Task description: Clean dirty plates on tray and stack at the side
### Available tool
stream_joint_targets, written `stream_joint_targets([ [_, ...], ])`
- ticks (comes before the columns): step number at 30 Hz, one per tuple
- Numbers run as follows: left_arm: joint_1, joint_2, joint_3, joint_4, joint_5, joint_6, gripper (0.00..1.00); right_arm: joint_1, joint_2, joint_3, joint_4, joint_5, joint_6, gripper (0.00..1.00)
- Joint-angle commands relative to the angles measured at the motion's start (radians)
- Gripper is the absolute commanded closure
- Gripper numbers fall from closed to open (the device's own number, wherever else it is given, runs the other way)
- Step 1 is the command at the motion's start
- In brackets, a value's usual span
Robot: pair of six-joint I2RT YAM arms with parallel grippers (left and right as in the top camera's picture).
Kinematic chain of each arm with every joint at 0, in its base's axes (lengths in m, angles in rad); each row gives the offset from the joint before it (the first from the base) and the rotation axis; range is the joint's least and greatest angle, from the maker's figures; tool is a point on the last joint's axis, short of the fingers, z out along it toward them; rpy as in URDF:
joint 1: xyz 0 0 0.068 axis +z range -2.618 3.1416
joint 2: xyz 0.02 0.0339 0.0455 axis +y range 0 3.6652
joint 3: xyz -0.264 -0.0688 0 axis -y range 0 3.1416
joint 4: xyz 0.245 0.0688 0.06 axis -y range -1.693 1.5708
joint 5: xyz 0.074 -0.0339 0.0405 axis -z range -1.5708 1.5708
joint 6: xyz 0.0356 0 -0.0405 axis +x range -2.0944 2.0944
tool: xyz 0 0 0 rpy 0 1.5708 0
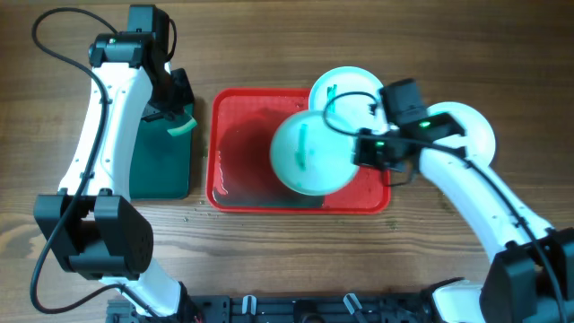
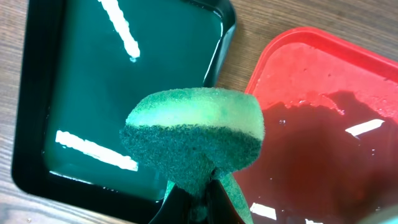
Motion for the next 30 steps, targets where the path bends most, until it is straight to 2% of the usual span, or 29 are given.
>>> stream_joint_targets([
  [1,0.005,-0.012,0.014,0.010,0.034,-0.013,0.96,0.100,0.081,0.026,0.109,0.037,0.188,0.96],
  [6,0.005,-0.012,0.014,0.022,0.035,-0.013,0.96,0.151,0.289,0.156,0.130,0.031,0.222,0.96],
  [10,0.005,-0.012,0.014,0.040,0.040,-0.013,0.96,0.161,0.357,0.200,0.144,0.000,0.240,0.96],
  [13,0.005,-0.010,0.014,0.064,0.091,-0.013,0.96,0.166,0.386,0.200,0.145,-0.046,0.203,0.94],
  [16,-0.006,0.000,0.014,0.079,0.103,-0.012,0.96,0.165,0.389,0.200,0.142,-0.077,0.156,0.76],
  [18,-0.022,0.008,0.014,0.090,0.105,-0.011,0.96,0.159,0.389,0.205,0.126,-0.078,0.140,0.74],
  [22,-0.078,0.043,0.014,0.130,0.105,0.000,0.96,0.141,0.393,0.213,0.098,-0.073,0.127,0.74],
  [27,-0.145,0.112,0.014,0.196,0.105,0.090,0.96,0.133,0.427,0.213,0.123,-0.078,0.127,0.75],
  [30,-0.179,0.164,0.014,0.218,0.103,0.109,0.96,0.134,0.474,0.235,0.132,-0.122,0.125,0.82],
])
